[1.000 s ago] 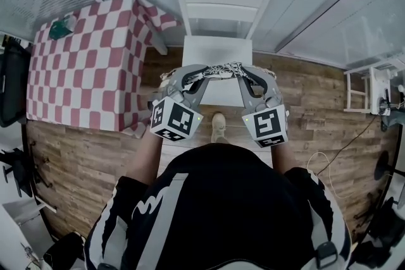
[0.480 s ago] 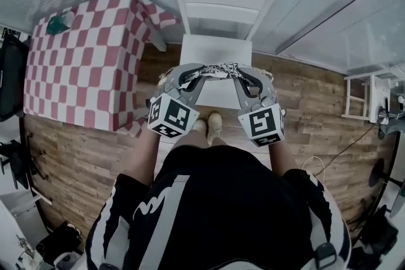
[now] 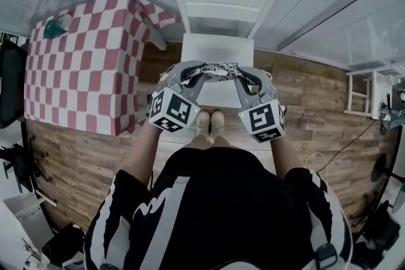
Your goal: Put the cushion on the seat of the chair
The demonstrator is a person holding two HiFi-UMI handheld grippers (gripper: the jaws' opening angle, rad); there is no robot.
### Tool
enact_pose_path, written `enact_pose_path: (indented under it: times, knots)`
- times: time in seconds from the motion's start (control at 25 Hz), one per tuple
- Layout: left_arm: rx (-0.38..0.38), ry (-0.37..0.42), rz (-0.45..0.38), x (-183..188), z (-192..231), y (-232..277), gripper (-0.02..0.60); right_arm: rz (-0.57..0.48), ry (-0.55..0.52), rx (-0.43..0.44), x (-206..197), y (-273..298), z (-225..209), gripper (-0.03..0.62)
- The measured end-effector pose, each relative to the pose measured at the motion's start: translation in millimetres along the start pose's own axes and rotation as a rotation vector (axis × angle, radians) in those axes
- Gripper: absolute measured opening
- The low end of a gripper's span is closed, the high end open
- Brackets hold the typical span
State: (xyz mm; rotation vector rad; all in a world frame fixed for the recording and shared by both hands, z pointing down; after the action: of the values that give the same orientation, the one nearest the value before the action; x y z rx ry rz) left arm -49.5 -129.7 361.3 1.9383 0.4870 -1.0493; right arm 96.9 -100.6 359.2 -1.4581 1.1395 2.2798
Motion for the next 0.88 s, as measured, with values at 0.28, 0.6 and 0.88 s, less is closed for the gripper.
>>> enact_pose_path:
  times: [0.28,0.6,0.88]
  knots:
    - [-0.027,-0.006,0.02,-16,11,23,0.015,0.019,0.005,0.004,-7,25,-12,0.009]
    - [-0.052,0.009,0.032,-25,31,53,0.015,0.056,-0.036,-0.006,-21,50,-30,0.009]
    - [-0.065,-0.013,0.036,-31,47,77,0.015,0.065,-0.074,0.004,-24,74,-52,0.009]
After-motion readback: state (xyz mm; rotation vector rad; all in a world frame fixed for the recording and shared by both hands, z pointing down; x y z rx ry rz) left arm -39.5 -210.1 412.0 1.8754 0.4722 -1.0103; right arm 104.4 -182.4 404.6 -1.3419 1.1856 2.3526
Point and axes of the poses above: the fingertips, and each gripper's own axes: y forward along the fingers, z to its left, x out of its top, the point moved 7 cm from there along -y, backward along the fingers, and after that the axes turned 1 degree about -z, right-handed, at the moved point
